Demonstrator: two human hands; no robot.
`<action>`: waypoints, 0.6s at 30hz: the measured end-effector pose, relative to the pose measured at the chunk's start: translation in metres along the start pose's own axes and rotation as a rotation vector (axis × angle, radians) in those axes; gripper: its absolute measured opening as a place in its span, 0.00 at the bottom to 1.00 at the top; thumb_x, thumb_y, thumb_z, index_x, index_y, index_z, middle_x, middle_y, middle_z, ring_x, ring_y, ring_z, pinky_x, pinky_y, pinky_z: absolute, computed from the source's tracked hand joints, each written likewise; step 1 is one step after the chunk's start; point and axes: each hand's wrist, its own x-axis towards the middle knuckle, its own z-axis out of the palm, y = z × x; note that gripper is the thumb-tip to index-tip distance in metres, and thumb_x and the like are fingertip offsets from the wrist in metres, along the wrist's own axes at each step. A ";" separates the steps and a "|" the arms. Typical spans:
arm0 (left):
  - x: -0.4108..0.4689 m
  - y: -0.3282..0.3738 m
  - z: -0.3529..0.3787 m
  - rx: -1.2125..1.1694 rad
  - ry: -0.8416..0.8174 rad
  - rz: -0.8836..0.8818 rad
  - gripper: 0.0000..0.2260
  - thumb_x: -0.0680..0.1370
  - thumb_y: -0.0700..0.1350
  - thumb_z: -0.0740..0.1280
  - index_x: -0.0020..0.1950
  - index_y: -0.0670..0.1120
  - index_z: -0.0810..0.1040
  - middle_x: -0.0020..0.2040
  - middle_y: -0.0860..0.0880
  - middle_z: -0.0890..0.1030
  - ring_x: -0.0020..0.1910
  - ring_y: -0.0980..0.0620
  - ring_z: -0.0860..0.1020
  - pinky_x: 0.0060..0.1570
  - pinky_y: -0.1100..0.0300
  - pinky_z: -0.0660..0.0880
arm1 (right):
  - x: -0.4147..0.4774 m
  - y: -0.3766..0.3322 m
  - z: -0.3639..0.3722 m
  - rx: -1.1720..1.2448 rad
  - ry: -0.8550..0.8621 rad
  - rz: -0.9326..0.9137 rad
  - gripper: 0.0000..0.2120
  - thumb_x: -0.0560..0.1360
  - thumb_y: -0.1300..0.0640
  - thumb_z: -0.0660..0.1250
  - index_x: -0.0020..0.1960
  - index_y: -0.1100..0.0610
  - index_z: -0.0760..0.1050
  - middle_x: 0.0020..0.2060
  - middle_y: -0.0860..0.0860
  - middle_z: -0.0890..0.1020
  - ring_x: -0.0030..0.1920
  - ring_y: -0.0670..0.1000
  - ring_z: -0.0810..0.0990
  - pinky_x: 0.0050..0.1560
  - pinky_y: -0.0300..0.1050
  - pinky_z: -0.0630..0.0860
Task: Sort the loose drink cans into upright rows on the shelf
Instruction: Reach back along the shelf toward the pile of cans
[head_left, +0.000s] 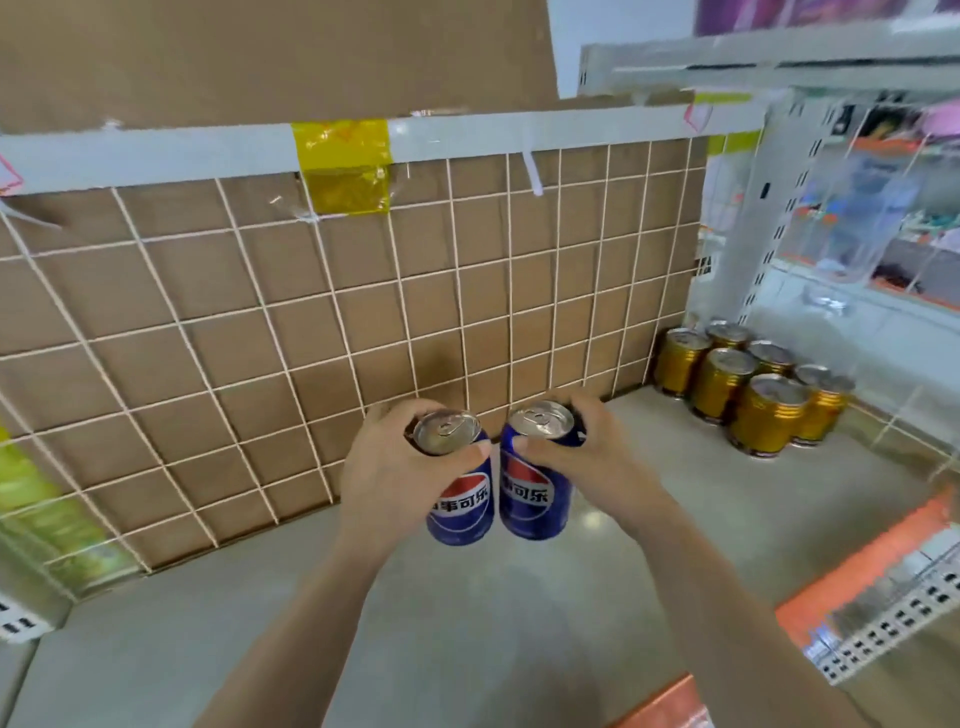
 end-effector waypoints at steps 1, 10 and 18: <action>0.006 0.001 0.007 0.016 -0.002 -0.013 0.21 0.61 0.61 0.73 0.51 0.56 0.78 0.49 0.54 0.79 0.48 0.54 0.78 0.45 0.59 0.77 | 0.009 0.004 -0.006 -0.027 -0.014 -0.016 0.15 0.69 0.57 0.75 0.46 0.44 0.71 0.42 0.38 0.78 0.41 0.35 0.78 0.35 0.27 0.73; 0.056 0.031 0.095 0.179 0.051 -0.119 0.23 0.65 0.60 0.74 0.57 0.55 0.76 0.52 0.56 0.79 0.47 0.56 0.77 0.44 0.59 0.78 | 0.120 0.071 -0.071 -0.241 -0.159 -0.044 0.21 0.67 0.51 0.75 0.55 0.43 0.69 0.56 0.47 0.74 0.59 0.50 0.73 0.55 0.45 0.75; 0.085 0.055 0.148 0.324 0.076 -0.275 0.25 0.66 0.58 0.74 0.60 0.52 0.76 0.60 0.54 0.75 0.51 0.52 0.77 0.46 0.58 0.77 | 0.169 0.092 -0.103 -0.284 -0.363 -0.066 0.23 0.67 0.56 0.76 0.58 0.50 0.72 0.57 0.49 0.72 0.59 0.50 0.73 0.60 0.46 0.74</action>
